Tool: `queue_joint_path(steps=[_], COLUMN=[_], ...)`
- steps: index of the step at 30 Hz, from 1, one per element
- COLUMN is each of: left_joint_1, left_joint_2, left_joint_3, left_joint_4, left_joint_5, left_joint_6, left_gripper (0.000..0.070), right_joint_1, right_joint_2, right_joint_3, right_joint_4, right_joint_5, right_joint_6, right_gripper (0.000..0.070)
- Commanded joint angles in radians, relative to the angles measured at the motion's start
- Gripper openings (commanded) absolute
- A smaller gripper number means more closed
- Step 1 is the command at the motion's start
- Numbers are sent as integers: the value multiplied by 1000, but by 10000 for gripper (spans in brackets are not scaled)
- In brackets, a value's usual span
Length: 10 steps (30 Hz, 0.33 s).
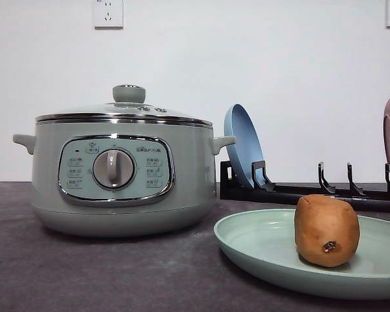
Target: Transfer potato from steamer to green plate
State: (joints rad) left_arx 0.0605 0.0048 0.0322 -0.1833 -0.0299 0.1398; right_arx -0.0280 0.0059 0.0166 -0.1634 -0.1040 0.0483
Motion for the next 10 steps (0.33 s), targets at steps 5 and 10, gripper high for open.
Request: queue_joint_path(steps=[5,10], left_joint_1=[1,1], left_joint_2=[-2,-2], left_joint_3=[-20,-20], left_joint_4=[-5,-4], left_joint_5=[-3,-3], left_joint_6=[-2,-2], left_gripper=[0,0], right_joint_1=[-1,-1], right_joint_2=[-3,-3], right_joint_3=[-5,-5], right_joint_4=[9,9], right_joint_5=[0,0], right_joint_6=[-1,-1], right_gripper=[0,0])
